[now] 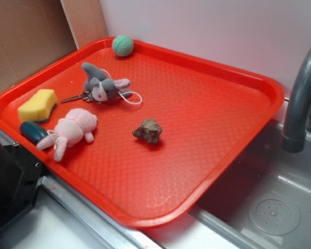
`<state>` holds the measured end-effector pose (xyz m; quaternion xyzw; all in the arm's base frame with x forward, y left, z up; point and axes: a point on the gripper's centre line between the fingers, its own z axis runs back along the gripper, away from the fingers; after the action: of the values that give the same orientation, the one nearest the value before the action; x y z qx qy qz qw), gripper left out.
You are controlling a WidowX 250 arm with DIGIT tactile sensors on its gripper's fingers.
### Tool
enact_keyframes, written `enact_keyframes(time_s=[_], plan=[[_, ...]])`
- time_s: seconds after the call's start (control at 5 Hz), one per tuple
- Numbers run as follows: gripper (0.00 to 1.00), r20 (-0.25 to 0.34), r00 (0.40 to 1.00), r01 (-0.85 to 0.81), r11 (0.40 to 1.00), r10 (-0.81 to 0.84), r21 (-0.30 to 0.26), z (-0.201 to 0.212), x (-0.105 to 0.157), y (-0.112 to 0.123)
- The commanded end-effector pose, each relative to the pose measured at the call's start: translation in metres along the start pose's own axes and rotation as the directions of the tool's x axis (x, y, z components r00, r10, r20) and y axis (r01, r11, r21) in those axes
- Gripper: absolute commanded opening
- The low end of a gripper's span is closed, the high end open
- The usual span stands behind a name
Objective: Grab the gray animal.
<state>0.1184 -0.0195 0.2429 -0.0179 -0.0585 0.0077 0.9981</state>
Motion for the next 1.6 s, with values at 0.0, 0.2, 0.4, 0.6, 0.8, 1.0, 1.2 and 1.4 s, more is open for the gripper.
enact_keyframes(time_s=[0.0, 0.2, 0.4, 0.6, 0.8, 1.0, 1.2, 1.4], plan=[[1.0, 0.0, 1.0, 0.0, 1.0, 0.0, 0.0, 0.0, 0.0, 0.0], [1.0, -0.04, 0.967, 0.252, 0.967, -0.251, 0.024, -0.044, 0.036, 0.031], [1.0, 0.0, 0.878, 0.478, 0.877, -0.479, -0.047, -0.086, 0.059, 0.058], [1.0, 0.037, 0.731, 0.682, 0.73, -0.682, -0.038, -0.115, 0.064, 0.061], [1.0, 0.024, 0.535, 0.845, 0.535, -0.844, -0.017, -0.151, 0.074, 0.065], [1.0, 0.033, 0.393, 0.919, 0.393, -0.919, 0.017, -0.175, 0.08, 0.051], [1.0, 0.017, 0.378, 0.926, 0.378, -0.926, 0.012, -0.2, 0.074, 0.028], [0.6, -0.034, 0.505, 0.863, 0.506, -0.862, -0.009, -0.223, 0.073, 0.027]])
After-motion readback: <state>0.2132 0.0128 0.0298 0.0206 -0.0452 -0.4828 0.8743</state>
